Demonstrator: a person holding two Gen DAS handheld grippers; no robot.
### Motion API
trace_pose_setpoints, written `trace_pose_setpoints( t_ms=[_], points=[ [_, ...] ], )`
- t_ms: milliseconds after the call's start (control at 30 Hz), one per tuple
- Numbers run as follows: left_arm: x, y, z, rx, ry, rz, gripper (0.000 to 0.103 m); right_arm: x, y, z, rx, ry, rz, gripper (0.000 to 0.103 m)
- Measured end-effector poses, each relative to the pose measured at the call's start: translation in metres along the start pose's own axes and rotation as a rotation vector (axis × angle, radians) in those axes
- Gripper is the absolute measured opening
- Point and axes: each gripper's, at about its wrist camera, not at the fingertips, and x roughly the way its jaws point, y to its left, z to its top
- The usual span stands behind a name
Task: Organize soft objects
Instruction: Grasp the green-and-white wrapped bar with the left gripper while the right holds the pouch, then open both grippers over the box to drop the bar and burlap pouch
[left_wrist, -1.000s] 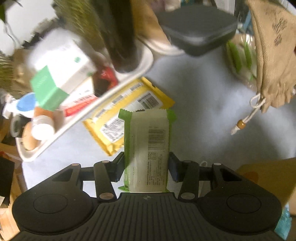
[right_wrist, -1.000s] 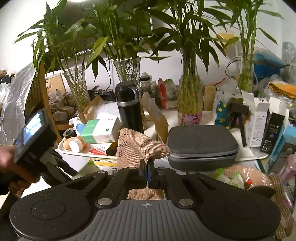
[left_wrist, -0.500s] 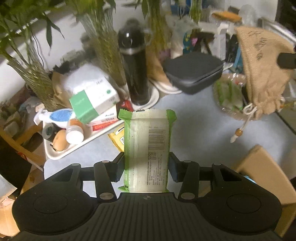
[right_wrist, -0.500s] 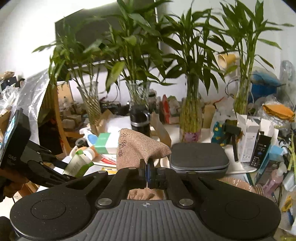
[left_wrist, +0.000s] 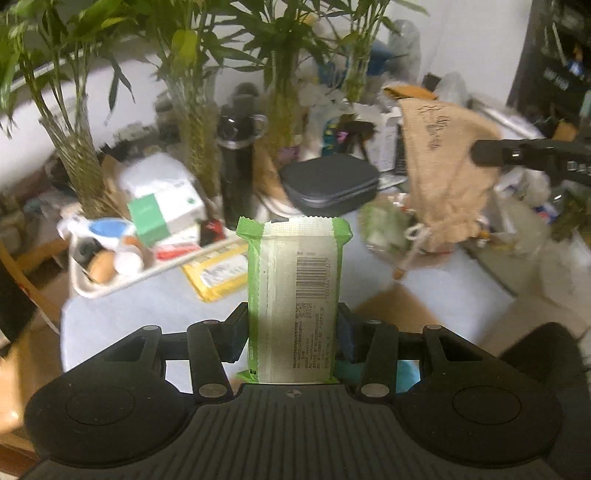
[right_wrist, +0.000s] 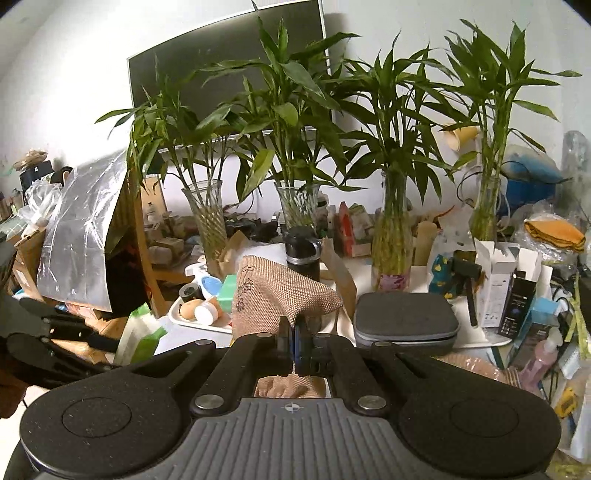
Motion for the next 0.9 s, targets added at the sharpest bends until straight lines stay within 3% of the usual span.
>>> trace_pose_setpoints(
  t_ms=[433, 533, 900],
  points=[
    [0.021, -0.001, -0.043, -0.186, 0.156, -0.236, 0.049, -0.022, 0.013, -0.012, -0.017, 0.01, 0.031, 0.003],
    [0.022, 0.006, -0.053, -0.266, 0.134, -0.297, 0.063, -0.025, 0.013, -0.017, -0.013, 0.021, 0.037, 0.003],
    [-0.026, 0.004, -0.063, -0.215, -0.038, -0.102, 0.065, -0.039, 0.014, -0.03, 0.009, 0.081, 0.121, 0.003]
  ],
)
